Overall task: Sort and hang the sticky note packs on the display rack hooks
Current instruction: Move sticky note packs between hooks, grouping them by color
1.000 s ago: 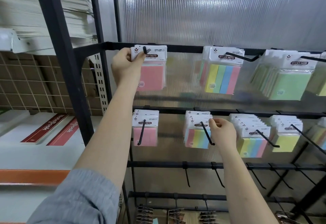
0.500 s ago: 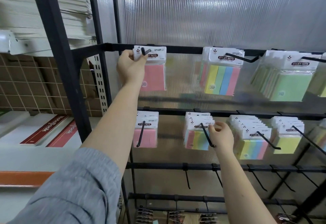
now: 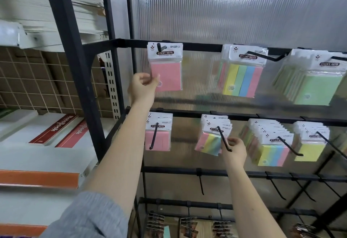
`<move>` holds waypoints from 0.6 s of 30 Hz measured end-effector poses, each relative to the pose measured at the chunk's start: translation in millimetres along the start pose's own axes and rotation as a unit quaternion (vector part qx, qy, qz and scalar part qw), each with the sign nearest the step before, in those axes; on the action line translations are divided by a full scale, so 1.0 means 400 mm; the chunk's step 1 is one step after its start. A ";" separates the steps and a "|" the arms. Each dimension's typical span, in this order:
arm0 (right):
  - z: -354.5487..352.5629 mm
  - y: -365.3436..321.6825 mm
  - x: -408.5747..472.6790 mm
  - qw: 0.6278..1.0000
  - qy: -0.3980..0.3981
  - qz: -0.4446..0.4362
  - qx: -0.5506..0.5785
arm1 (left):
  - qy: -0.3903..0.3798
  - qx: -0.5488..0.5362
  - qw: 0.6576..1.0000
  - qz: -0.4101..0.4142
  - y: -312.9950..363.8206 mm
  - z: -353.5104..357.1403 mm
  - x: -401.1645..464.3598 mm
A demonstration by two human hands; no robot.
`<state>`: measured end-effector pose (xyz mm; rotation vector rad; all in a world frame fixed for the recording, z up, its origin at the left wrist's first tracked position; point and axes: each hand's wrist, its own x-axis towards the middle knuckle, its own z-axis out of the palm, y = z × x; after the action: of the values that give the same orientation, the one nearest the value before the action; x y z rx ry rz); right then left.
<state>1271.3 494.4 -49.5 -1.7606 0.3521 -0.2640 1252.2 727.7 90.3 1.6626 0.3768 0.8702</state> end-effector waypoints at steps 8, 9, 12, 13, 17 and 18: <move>0.011 -0.011 0.014 1.000 0.001 0.013 0.005 | -0.021 0.034 0.998 -0.056 -0.067 -0.040 -0.071; 0.012 -0.012 0.016 1.000 0.007 0.013 0.003 | -0.022 0.032 0.997 -0.063 -0.084 -0.047 -0.080; 0.016 -0.009 0.014 1.000 0.014 0.011 0.006 | -0.021 0.051 0.995 -0.083 -0.132 -0.067 -0.107; 0.018 -0.005 0.011 1.000 0.020 0.011 0.009 | -0.019 0.063 0.994 -0.088 -0.148 -0.072 -0.113; 0.025 0.008 -0.003 0.999 0.043 0.027 0.016 | -0.016 0.096 0.987 -0.130 -0.192 -0.079 -0.134; 0.027 0.010 -0.006 0.998 0.045 0.029 0.018 | -0.018 0.104 0.985 -0.139 -0.200 -0.080 -0.137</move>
<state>1272.7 504.3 -55.8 -1.7046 0.4603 -0.3061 1208.5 736.8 -1.6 1.7608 0.6752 0.6083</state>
